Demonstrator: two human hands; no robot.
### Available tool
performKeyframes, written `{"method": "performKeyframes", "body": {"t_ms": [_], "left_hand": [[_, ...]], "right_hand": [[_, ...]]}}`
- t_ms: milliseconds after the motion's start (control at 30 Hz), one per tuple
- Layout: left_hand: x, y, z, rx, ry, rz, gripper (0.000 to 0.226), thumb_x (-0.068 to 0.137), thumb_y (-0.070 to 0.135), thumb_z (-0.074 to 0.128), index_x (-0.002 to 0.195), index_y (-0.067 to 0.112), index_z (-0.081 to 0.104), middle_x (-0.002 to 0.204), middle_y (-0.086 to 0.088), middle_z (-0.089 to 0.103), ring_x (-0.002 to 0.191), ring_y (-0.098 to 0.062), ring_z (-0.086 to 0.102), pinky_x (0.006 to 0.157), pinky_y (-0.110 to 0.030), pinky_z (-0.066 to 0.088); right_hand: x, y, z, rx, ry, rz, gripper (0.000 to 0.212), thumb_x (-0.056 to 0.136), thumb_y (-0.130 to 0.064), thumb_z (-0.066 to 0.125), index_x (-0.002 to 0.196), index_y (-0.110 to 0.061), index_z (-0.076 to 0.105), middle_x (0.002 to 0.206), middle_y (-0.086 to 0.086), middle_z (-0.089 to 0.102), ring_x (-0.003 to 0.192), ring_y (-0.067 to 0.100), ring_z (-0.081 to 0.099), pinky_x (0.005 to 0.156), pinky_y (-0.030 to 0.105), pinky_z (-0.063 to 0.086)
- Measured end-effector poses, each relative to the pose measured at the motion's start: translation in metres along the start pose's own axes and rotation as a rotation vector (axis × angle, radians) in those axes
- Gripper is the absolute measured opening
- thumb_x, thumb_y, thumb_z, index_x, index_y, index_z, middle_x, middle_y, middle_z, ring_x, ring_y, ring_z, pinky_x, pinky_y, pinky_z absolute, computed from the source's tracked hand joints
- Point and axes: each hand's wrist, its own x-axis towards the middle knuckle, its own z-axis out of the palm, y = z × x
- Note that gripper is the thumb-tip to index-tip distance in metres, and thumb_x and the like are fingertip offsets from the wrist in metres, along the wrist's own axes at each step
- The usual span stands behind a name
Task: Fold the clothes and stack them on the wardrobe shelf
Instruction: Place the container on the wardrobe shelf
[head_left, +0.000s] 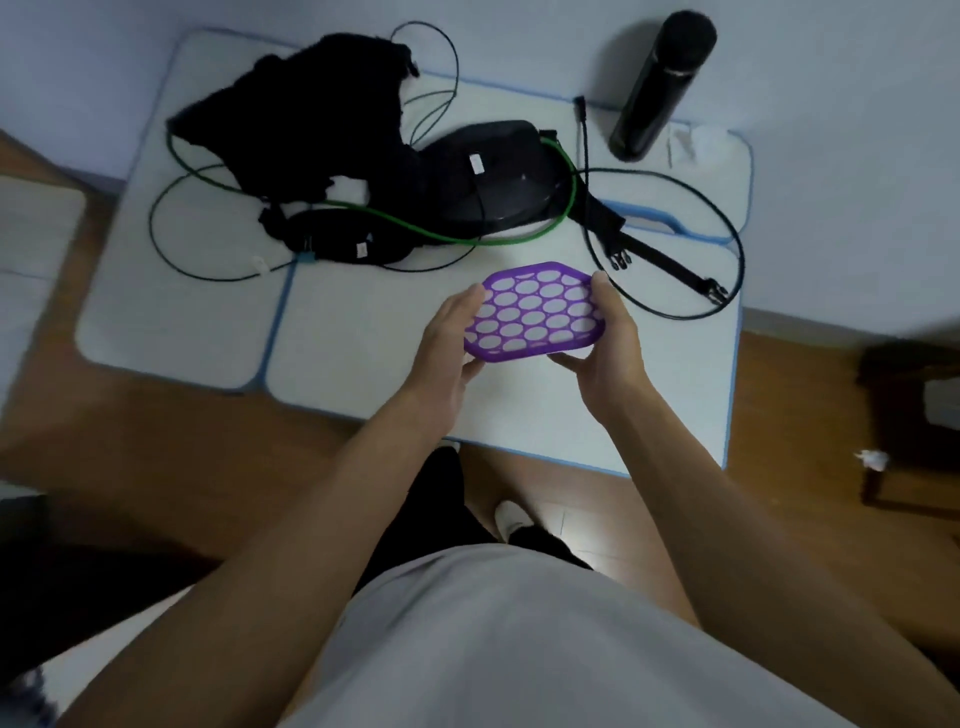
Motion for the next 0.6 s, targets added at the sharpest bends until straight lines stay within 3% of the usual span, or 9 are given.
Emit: {"method": "performKeyframes", "body": {"t_ms": [167, 267, 467, 600], "left_hand": [[-0.06, -0.007, -0.01, -0.091, 0.108, 0.154, 0.026, 0.097, 0.042, 0.051, 0.118, 0.028, 0.06, 0.124, 0.001, 0.066, 0.116, -0.018, 0.061, 0.097, -0.038, 0.049], [-0.097, -0.022, -0.019, -0.124, 0.158, 0.227, 0.03, 0.096, 0.042, 0.053, 0.123, 0.029, 0.058, 0.129, 0.0, 0.064, 0.121, -0.018, 0.059, 0.101, -0.04, 0.048], [-0.172, -0.052, -0.053, -0.329, 0.329, 0.327, 0.047, 0.086, 0.047, 0.062, 0.127, 0.025, 0.059, 0.124, -0.002, 0.07, 0.114, -0.023, 0.066, 0.091, -0.043, 0.057], [-0.232, -0.067, -0.093, -0.454, 0.451, 0.388, 0.031, 0.09, 0.044, 0.06, 0.112, 0.025, 0.071, 0.117, -0.004, 0.073, 0.106, -0.024, 0.071, 0.08, -0.041, 0.06]], "right_hand": [[-0.029, -0.011, 0.002, -0.091, -0.183, -0.034, 0.036, 0.094, -0.052, 0.055, 0.116, -0.023, 0.059, 0.111, -0.003, 0.072, 0.099, 0.016, 0.07, 0.074, 0.036, 0.055], [-0.055, -0.005, 0.005, -0.106, -0.263, 0.013, 0.029, 0.095, -0.052, 0.053, 0.109, -0.027, 0.058, 0.105, -0.007, 0.071, 0.094, 0.014, 0.068, 0.072, 0.036, 0.055], [-0.122, 0.027, 0.032, -0.197, -0.463, 0.085, 0.025, 0.093, -0.054, 0.055, 0.103, -0.031, 0.055, 0.104, -0.007, 0.069, 0.094, 0.015, 0.067, 0.08, 0.041, 0.055], [-0.174, 0.053, 0.057, -0.301, -0.677, 0.091, 0.024, 0.09, -0.055, 0.059, 0.103, -0.035, 0.057, 0.093, -0.014, 0.074, 0.089, 0.01, 0.071, 0.077, 0.039, 0.057]]}}
